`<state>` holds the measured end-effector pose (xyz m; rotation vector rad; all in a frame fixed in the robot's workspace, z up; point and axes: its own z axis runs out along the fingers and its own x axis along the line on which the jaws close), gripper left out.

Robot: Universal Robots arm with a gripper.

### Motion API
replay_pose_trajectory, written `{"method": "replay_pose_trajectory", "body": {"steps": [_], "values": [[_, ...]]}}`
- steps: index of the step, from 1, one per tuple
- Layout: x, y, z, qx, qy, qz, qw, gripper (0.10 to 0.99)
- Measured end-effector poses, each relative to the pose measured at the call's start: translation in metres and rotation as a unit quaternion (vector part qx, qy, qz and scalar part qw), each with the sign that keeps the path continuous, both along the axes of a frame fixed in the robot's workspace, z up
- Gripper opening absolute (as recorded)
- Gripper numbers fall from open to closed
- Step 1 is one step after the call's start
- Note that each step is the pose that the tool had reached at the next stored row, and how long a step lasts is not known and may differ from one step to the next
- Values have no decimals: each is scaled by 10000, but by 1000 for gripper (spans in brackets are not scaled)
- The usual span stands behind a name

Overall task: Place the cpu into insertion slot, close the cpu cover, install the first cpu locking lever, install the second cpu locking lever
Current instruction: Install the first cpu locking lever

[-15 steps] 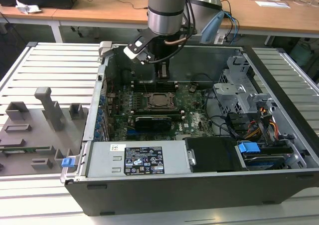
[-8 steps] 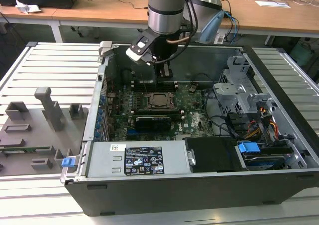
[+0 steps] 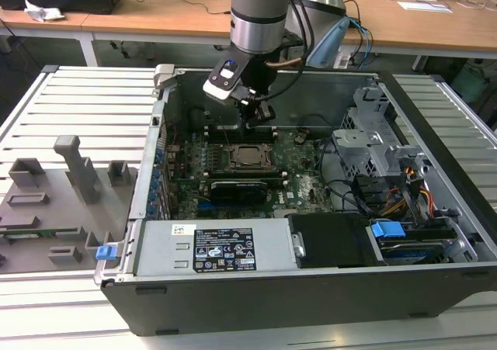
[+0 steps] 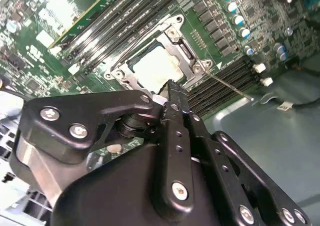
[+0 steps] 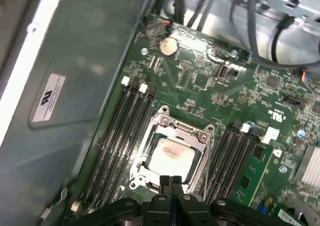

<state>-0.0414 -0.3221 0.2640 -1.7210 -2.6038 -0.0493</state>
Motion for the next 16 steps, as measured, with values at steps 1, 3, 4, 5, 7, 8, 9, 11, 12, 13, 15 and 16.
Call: {"method": "replay_pose_trajectory", "body": {"steps": [1, 3, 4, 5, 7, 8, 9, 11, 12, 13, 15, 16], "values": [[0, 0, 0, 0, 0, 147, 9999, 106], [0, 0, 0, 0, 0, 329, 9995, 106], [0, 0, 0, 0, 0, 398, 9992, 106], [0, 0, 0, 0, 0, 505, 9987, 106], [0, 0, 0, 0, 0, 663, 9978, 106], [0, 0, 0, 0, 0, 753, 9972, 106], [0, 0, 0, 0, 0, 795, 9968, 106], [0, 0, 0, 0, 0, 893, 9960, 106], [0, 0, 0, 0, 0, 930, 9957, 106], [0, 0, 0, 0, 0, 1000, 9950, 106], [0, 0, 0, 0, 0, 1107, 9939, 106], [0, 0, 0, 0, 0, 1146, 9934, 106]]}}
